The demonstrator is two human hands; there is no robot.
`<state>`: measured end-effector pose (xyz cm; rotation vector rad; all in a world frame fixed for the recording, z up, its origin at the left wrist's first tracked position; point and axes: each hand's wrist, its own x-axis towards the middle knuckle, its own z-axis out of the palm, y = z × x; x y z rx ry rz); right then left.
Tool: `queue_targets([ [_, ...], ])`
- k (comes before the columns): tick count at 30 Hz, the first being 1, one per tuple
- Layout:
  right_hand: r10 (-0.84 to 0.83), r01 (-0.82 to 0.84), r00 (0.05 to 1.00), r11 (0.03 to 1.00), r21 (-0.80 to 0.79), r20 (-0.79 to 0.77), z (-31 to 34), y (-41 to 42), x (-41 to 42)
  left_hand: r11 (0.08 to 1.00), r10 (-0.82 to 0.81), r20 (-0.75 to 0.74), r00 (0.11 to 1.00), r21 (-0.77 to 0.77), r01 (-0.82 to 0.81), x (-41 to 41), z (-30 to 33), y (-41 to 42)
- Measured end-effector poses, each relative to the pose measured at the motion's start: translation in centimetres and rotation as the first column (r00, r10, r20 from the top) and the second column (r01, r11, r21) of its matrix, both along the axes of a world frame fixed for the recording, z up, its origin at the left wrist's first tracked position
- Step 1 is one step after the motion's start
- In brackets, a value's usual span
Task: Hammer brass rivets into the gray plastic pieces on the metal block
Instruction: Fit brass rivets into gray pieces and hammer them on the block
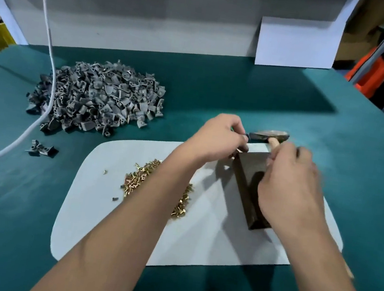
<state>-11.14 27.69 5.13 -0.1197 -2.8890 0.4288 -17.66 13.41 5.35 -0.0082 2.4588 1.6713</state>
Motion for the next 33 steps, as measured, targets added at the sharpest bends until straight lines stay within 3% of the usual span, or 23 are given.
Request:
queue_targets([
  [3, 0.000, 0.000, 1.000, 1.000, 0.009, -0.009, -1.1, -0.6, 0.8, 1.000, 0.001, 0.051, 0.999, 0.027, -0.002, 0.2, -0.1, -0.3],
  [5, 0.131, -0.135, 0.988, 0.990, -0.037, -0.077, -1.3, -0.7, 0.4, 0.999, 0.032, 0.072, 0.997, -0.011, -0.031, 0.7, 0.2, -1.4],
  [8, 0.467, -0.486, 0.873, 0.855, -0.180, -0.143, -1.1, -0.1, -1.4, 0.996, 0.060, 0.140, 0.988, -0.080, -0.049, 2.1, 0.9, -4.5],
  [12, 0.674, -0.682, 0.728, 0.696, -0.223, -0.124, -0.6, -0.2, -3.8, 0.998, -0.068, 0.269, 0.961, 0.024, 0.064, 4.6, 1.6, -7.9],
  [16, 0.666, -0.670, 0.742, 0.732, -0.125, -0.080, -1.0, 0.0, -5.8, 0.982, -0.158, 0.294, 0.943, 0.150, 0.118, 5.7, 1.7, -9.2],
  [21, 0.647, -0.642, 0.761, 0.743, -0.189, -0.042, -1.2, 0.9, -6.9, 0.958, -0.231, 0.339, 0.912, 0.243, 0.152, 6.3, 1.0, -8.5],
  [23, 0.653, -0.653, 0.753, 0.728, -0.208, -0.080, -1.3, 1.3, -6.7, 0.973, -0.177, 0.320, 0.931, 0.200, 0.116, 6.1, 1.0, -8.6],
  [25, 0.649, -0.655, 0.753, 0.724, -0.216, -0.107, -1.4, 1.5, -6.4, 0.988, -0.021, 0.252, 0.968, 0.153, -0.018, 5.7, 0.9, -9.1],
  [29, 0.605, -0.613, 0.790, 0.774, -0.158, -0.098, -2.1, 1.0, -6.1, 0.883, 0.346, 0.034, 0.938, 0.327, -0.337, 4.2, 0.2, -9.0],
  [33, 0.580, -0.586, 0.810, 0.796, -0.152, -0.086, -2.0, 0.3, -6.5, 0.838, 0.448, -0.111, 0.887, 0.400, -0.373, 2.9, -1.1, -6.9],
])
